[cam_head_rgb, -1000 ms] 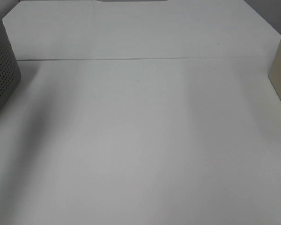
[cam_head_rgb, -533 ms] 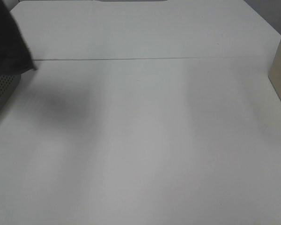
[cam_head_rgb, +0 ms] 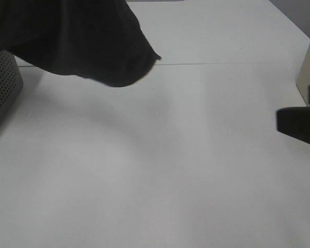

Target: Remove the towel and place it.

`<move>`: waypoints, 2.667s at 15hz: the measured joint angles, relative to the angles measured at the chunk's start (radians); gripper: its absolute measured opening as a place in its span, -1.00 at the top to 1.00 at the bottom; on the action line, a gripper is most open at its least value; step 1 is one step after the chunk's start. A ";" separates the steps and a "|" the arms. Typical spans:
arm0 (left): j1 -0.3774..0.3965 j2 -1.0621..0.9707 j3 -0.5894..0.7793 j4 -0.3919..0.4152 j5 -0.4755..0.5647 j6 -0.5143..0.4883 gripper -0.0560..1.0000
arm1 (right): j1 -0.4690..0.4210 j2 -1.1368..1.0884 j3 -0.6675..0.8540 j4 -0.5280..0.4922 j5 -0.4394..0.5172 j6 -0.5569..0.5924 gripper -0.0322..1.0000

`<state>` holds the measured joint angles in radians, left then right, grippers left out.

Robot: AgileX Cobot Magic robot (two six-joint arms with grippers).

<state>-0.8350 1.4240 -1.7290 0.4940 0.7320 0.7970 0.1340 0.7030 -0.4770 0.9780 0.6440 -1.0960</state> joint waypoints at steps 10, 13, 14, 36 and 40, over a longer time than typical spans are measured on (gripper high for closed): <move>-0.101 0.000 0.000 -0.091 -0.021 -0.003 0.89 | 0.012 0.687 -0.140 0.745 0.503 -0.928 -0.40; -0.101 0.000 0.000 -0.106 -0.026 -0.003 0.89 | 0.171 0.742 -0.188 0.738 0.309 -0.923 -0.40; -0.101 0.000 0.000 -0.106 -0.029 -0.007 0.89 | 0.224 0.764 -0.200 0.736 0.238 -0.922 -0.40; -0.063 0.021 0.000 -0.103 -0.038 -0.132 0.89 | 0.286 0.690 -0.405 0.290 0.040 -0.177 0.93; 0.059 0.022 -0.001 -0.104 -0.168 -0.359 0.89 | 0.286 0.676 -0.794 -0.448 0.190 0.522 0.93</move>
<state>-0.7760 1.4460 -1.7300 0.3900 0.5640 0.4380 0.4200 1.3790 -1.2710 0.5300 0.8340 -0.5740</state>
